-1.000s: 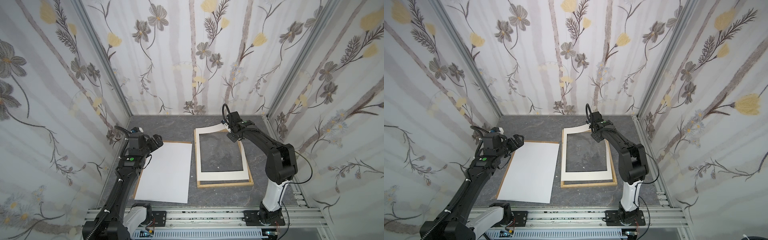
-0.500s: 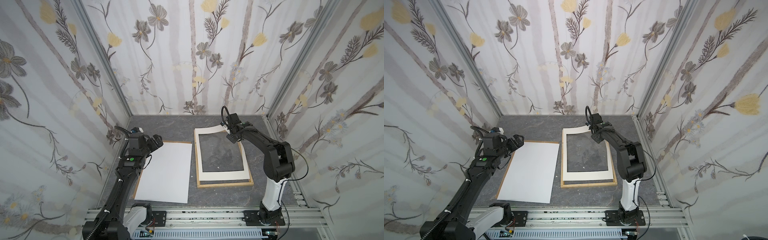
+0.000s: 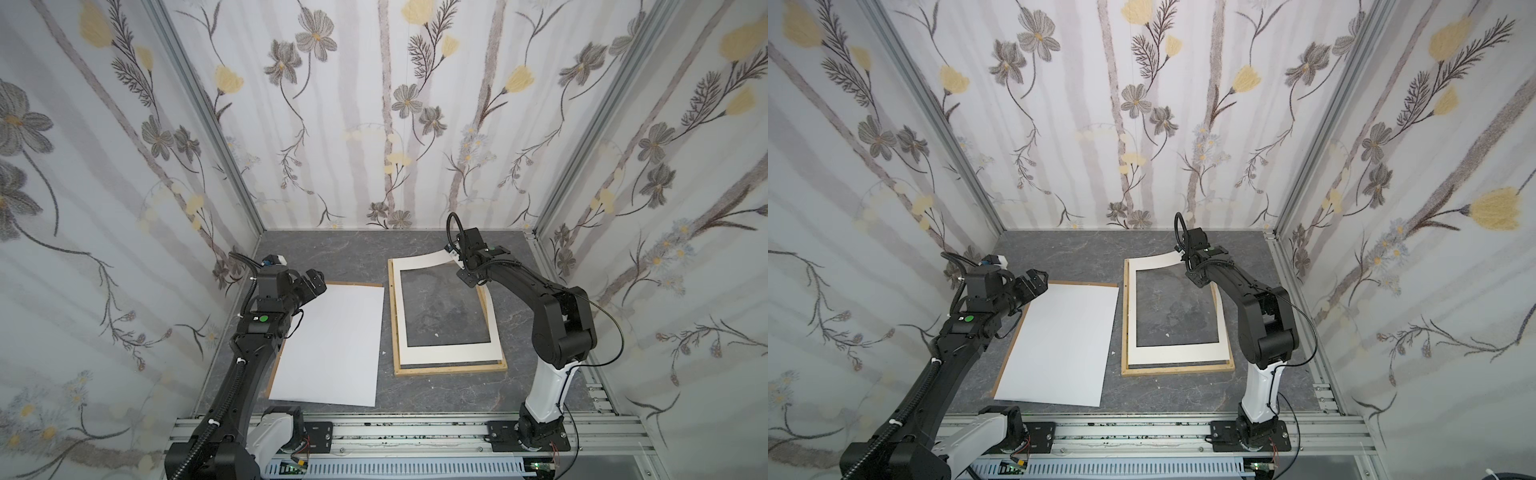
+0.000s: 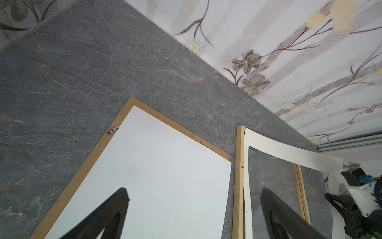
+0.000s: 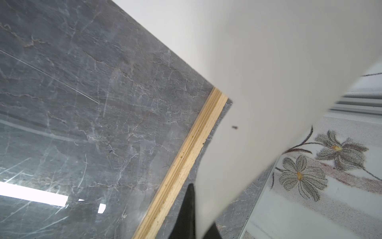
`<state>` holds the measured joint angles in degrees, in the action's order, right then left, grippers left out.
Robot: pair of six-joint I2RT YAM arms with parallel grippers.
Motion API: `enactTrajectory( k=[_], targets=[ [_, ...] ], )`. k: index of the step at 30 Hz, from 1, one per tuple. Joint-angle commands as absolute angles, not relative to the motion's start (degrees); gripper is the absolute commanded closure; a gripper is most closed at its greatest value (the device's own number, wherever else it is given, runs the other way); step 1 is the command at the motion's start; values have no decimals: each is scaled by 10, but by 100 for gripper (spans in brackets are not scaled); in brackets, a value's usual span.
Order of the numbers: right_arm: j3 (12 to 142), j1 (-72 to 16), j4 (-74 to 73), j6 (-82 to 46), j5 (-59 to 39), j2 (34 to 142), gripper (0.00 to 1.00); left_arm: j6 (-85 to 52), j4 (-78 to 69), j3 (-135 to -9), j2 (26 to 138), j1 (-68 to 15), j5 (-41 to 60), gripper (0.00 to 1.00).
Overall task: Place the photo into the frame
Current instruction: 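Press the cream mat's far edge down into the frame with the right gripper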
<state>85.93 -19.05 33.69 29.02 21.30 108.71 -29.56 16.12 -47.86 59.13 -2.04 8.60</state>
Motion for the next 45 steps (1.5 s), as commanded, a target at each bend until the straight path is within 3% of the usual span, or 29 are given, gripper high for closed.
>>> enactTrajectory(
  k=[1, 14, 33, 42, 45],
  targets=[
    [859, -190, 329, 296, 200, 1078, 100, -295, 148, -480, 589, -20, 85, 0],
    [855, -194, 356, 282, 154, 1072, 100, -298, 148, -478, 584, -20, 88, 0],
    [835, -198, 348, 280, 197, 1070, 100, -299, 153, -474, 570, -20, 91, 0],
    [829, -198, 344, 278, 203, 1073, 91, -302, 154, -476, 570, -20, 91, 0],
    [827, -198, 342, 275, 208, 1074, 84, -303, 153, -476, 570, -20, 92, 0]
  ],
)
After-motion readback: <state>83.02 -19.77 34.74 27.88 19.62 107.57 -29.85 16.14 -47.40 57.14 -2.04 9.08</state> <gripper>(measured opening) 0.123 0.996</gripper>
